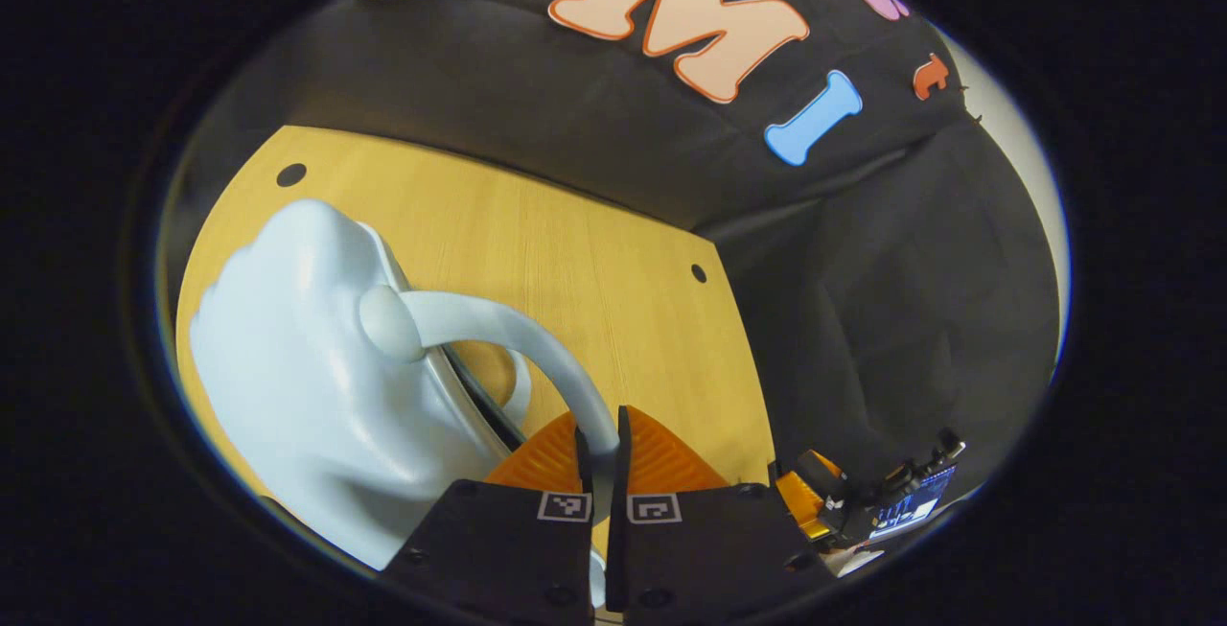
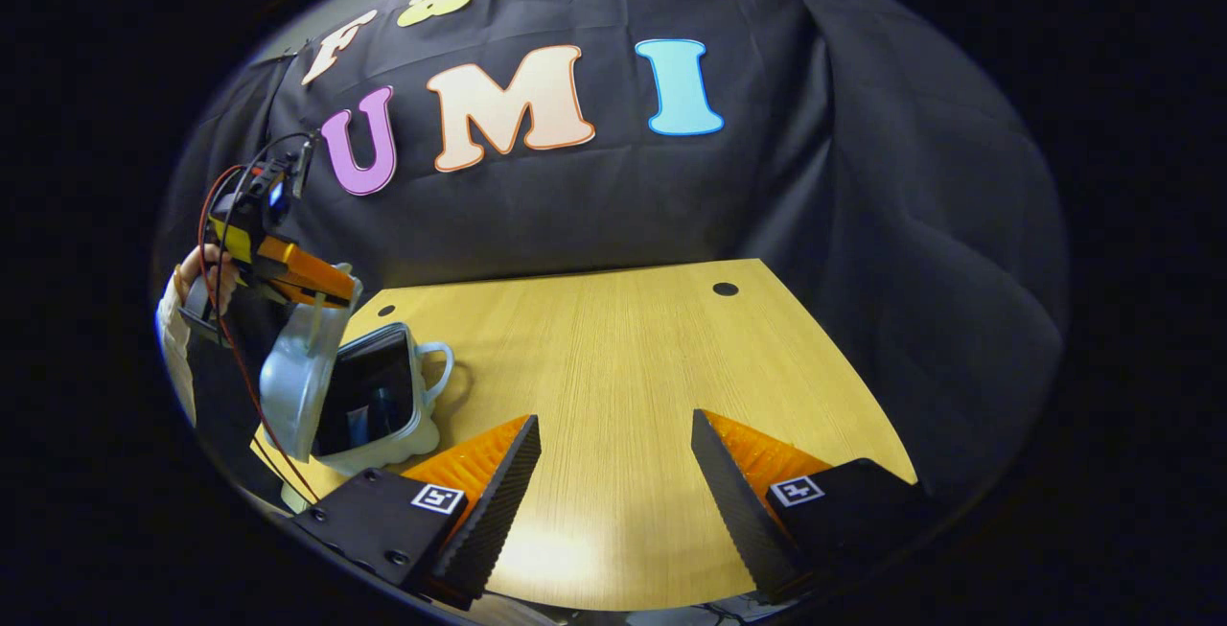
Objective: First open the suitcase, pack the skin care products into it, and then close the suitcase.
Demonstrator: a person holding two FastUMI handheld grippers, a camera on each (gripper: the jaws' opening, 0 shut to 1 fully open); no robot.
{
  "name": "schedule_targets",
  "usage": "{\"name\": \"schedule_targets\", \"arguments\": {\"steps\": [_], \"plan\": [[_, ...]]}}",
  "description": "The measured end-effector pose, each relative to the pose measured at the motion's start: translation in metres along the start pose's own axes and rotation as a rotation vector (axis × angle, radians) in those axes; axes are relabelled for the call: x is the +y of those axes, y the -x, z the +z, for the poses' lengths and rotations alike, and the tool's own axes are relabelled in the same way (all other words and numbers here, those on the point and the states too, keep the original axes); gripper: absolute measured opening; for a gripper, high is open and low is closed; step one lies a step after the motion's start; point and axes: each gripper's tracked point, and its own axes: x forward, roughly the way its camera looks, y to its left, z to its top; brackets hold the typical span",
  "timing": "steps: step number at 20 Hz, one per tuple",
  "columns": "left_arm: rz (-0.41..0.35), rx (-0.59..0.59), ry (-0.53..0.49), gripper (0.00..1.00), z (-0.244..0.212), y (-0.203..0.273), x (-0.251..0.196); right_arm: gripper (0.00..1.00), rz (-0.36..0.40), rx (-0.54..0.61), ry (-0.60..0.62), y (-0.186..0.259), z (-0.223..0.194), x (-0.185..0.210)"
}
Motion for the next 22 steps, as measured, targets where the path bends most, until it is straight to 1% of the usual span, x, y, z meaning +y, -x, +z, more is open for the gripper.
{"name": "schedule_targets", "arguments": {"steps": [2,3,4,7,8,9,10,11,12,13,15,16,17,18,19,20,21,22], "plan": [[0.022,0.03,0.002,0.0,-0.005,-0.019,0.006,0.99,-0.009,-0.005,0.001,0.004,-0.001,-0.005],[0.034,0.047,0.001,0.0,-0.008,-0.028,0.009,0.96,-0.014,-0.009,-0.003,0.005,0.0,-0.008],[0.046,0.064,0.005,0.0,-0.01,-0.038,0.013,0.99,-0.018,-0.013,-0.01,0.005,-0.001,-0.011],[0.081,0.113,0.015,0.0,-0.02,-0.066,0.023,0.99,-0.03,-0.024,-0.028,0.007,0.0,-0.019],[0.092,0.128,0.014,0.0,-0.024,-0.074,0.026,0.96,-0.034,-0.025,-0.029,0.008,-0.002,-0.021],[0.104,0.141,0.013,0.0,-0.027,-0.081,0.03,0.96,-0.04,-0.025,-0.028,0.009,-0.003,-0.024],[0.114,0.151,0.01,0.0,-0.028,-0.087,0.033,0.99,-0.045,-0.024,-0.028,0.011,-0.004,-0.027],[0.125,0.158,0.01,0.0,-0.03,-0.092,0.035,0.96,-0.05,-0.024,-0.029,0.012,-0.004,-0.03],[0.135,0.166,0.013,0.0,-0.032,-0.096,0.036,0.96,-0.053,-0.025,-0.031,0.013,-0.004,-0.032],[0.142,0.17,0.022,0.0,-0.033,-0.098,0.037,0.99,-0.054,-0.026,-0.032,0.014,-0.003,-0.033],[0.136,0.183,0.034,0.04,-0.037,-0.101,0.035,0.99,-0.054,-0.028,-0.029,0.015,-0.003,-0.035],[0.15,0.186,0.034,0.09,-0.038,-0.1,0.038,0.99,-0.052,-0.028,-0.028,0.015,-0.003,-0.035],[0.168,0.183,0.028,0.1,-0.039,-0.094,0.041,0.99,-0.047,-0.028,-0.029,0.014,-0.002,-0.034],[0.18,0.171,0.026,0.25,-0.038,-0.091,0.042,0.99,-0.041,-0.029,-0.028,0.012,-0.002,-0.032],[0.173,0.157,0.026,0.3,-0.038,-0.085,0.038,0.99,-0.032,-0.033,-0.026,0.011,0.0,-0.029],[0.175,0.143,0.017,0.41,-0.038,-0.081,0.033,0.99,-0.023,-0.034,-0.023,0.01,0.0,-0.026],[0.192,0.131,-0.005,0.51,-0.038,-0.076,0.031,0.99,-0.013,-0.035,-0.018,0.009,0.002,-0.022],[0.211,0.117,-0.032,0.67,-0.038,-0.071,0.028,0.96,-0.002,-0.038,-0.013,0.006,0.003,-0.018]]}}
